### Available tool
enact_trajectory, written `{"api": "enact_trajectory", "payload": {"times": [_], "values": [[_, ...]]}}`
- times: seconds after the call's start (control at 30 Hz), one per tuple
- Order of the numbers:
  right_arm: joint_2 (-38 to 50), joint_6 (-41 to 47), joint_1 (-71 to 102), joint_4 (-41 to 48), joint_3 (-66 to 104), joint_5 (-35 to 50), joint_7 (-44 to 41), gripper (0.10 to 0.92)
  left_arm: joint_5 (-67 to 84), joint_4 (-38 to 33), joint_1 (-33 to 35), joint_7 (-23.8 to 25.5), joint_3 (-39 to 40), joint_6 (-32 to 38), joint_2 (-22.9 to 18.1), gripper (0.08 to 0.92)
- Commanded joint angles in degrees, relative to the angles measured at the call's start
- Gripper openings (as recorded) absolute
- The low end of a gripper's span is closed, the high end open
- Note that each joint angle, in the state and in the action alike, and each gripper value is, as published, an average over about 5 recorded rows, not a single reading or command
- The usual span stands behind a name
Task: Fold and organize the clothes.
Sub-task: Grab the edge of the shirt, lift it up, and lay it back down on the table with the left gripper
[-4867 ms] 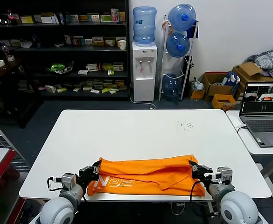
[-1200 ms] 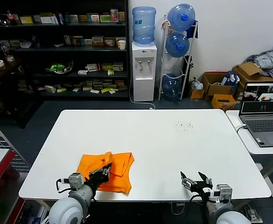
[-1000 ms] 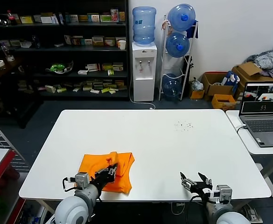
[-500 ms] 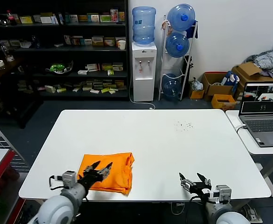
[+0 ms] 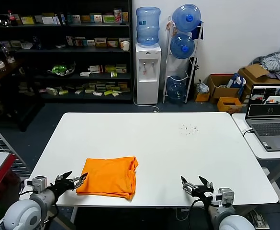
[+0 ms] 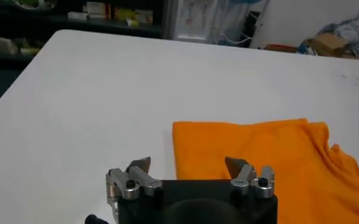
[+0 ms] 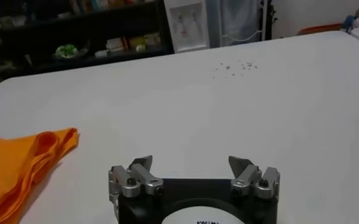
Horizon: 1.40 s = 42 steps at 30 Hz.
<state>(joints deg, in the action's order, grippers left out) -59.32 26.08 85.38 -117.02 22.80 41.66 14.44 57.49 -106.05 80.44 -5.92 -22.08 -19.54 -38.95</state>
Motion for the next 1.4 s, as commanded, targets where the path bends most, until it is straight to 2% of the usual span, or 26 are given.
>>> {"api": "enact_trajectory", "payload": {"times": [0.03, 0.3, 0.57, 0.67, 1.1, 1.4], "values": [[0.0, -0.1, 0.5, 0.0, 0.5, 0.0, 0.0, 0.823, 3.0, 6.8, -4.1, 5.9, 1.4, 0.1, 1.8, 0.823], [-0.2, 0.1, 0.6, 0.0, 0.6, -0.1, 0.2, 0.823, 2.5, 8.5, -8.5, 5.4, 6.8, -0.1, -0.2, 0.823], [-0.1, 0.1, 0.7, 0.4, 0.8, -0.1, 0.2, 0.823, 0.7, 8.6, -9.7, 4.5, 9.4, 0.0, -1.3, 0.823], [-0.2, 0.2, 0.6, 0.4, 0.7, -0.1, 0.2, 0.823, -0.2, 8.8, -10.1, 3.8, 10.0, 0.0, -1.7, 0.798], [-0.3, 0.1, 0.0, 1.0, 0.5, -0.1, 0.2, 0.823, -0.9, 7.5, -9.1, 2.8, 9.4, 0.0, -2.4, 0.441], [-0.3, -0.2, 0.0, 1.4, 0.5, -0.2, 0.1, 0.823, -2.3, 1.6, -7.5, -0.9, 6.5, 0.6, -3.7, 0.183]]}}
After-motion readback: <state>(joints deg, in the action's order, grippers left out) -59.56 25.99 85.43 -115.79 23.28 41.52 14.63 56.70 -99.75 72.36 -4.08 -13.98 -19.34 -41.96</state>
